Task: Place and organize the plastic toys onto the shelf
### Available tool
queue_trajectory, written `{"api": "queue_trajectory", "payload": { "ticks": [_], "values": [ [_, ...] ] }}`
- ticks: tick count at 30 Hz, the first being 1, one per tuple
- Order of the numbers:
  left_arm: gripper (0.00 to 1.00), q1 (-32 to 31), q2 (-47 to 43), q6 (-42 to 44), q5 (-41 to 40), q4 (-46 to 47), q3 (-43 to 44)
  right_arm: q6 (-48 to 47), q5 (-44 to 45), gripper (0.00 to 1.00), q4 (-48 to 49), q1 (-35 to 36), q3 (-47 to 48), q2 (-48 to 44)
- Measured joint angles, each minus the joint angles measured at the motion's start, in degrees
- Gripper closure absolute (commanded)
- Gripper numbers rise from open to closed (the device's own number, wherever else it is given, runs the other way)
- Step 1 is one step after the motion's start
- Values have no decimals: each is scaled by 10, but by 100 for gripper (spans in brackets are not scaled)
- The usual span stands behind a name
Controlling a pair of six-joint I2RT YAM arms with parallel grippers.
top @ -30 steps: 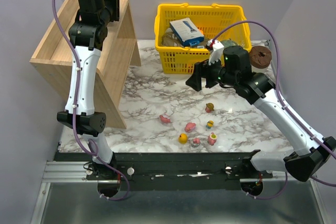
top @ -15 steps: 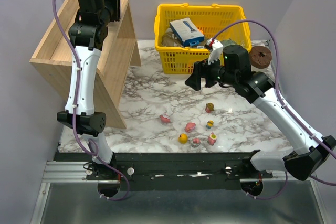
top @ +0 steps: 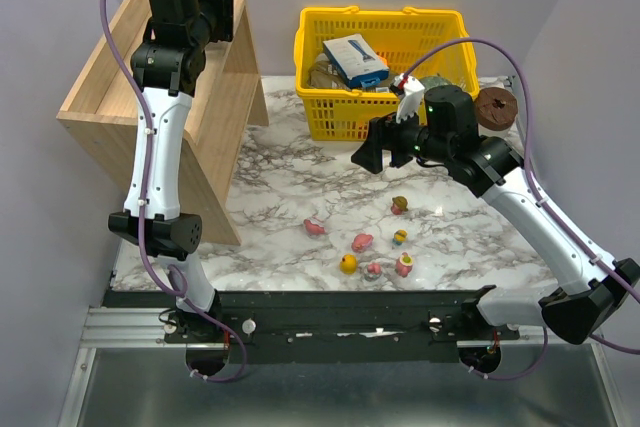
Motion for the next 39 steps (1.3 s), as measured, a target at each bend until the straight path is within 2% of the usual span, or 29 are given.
{"api": "queue_trajectory", "payload": {
  "ticks": [11,17,21,27,29,31,34,39],
  "values": [
    [24,0,-1,0,4,1,0,6,-4,9,0,0,0,0],
    [10,0,-11,0,3,1,-10,12,-4,8,-6,0,2,1],
    [1,0,-50,-5,4,5,-49,14,-4,8,-20,0,14,4],
    [1,0,-128,-16,11,19,-94,15,-3,6,-33,-1,33,7],
    [1,0,-151,-21,13,24,-100,20,1,0,-36,0,35,6],
    [1,0,-174,-30,14,33,-109,27,7,0,-40,-1,35,4],
    [1,0,-233,-43,9,58,-162,45,33,0,-46,-1,27,-21],
    [1,0,-247,-42,27,46,-163,51,58,0,-47,-3,11,-49]
  ]
}}
